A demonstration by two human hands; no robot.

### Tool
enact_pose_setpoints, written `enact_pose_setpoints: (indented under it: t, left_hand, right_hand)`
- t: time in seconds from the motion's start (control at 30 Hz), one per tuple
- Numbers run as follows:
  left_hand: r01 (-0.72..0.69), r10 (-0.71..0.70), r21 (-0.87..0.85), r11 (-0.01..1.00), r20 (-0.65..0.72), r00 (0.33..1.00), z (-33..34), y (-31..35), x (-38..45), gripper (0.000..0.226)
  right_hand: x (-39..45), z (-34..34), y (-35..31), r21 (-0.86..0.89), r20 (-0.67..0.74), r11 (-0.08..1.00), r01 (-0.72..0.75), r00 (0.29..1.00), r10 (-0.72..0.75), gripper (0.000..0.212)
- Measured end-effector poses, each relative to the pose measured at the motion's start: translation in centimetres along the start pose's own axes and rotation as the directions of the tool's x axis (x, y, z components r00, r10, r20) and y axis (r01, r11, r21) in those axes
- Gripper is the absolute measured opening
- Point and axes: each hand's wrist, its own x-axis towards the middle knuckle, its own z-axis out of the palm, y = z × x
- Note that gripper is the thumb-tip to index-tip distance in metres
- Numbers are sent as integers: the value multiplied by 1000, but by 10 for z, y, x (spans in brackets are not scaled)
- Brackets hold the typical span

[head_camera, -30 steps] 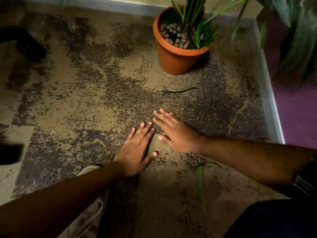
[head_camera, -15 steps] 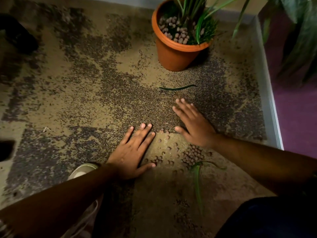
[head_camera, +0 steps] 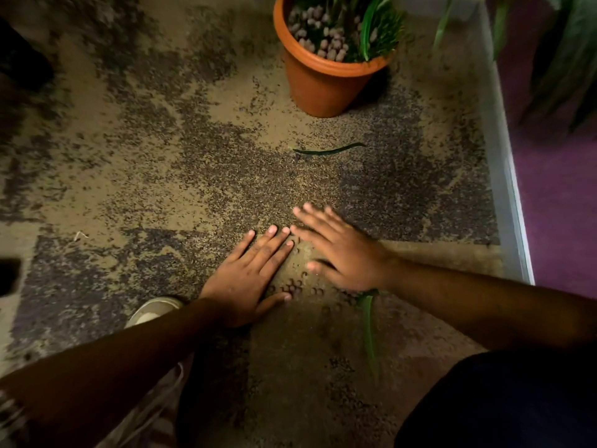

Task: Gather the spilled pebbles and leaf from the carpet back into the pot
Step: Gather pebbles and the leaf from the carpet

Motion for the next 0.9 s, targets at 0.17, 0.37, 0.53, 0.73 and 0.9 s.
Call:
enact_pose_setpoints:
  t: [0.17,0.37,0.53,0.73,0.9]
  left_hand:
    - [51,-51,-30,998,-27,998,4,10,2,89]
    - [99,-102,-61,993,-55,993,6,23,4,90]
    - [90,-92,-42,995,-43,995,3,25,5,96]
    - [84,-88,-60,995,-68,994,1,27,6,99]
    - [40,-50,-92,995,-106,993,4,24,7,97]
  right_hand:
    - [-25,-1,-14,245,-189,969,42,982,5,49]
    - [-80,-4,10,239,-250,903,-358,875,414,62]
    - [-128,19,14,-6,-4,947,-322,947,322,90]
    - [-84,47,-57,320,-221,788,-526,767,602,78]
    - [-53,38,-89,719,-448,608,-337,443,776,50]
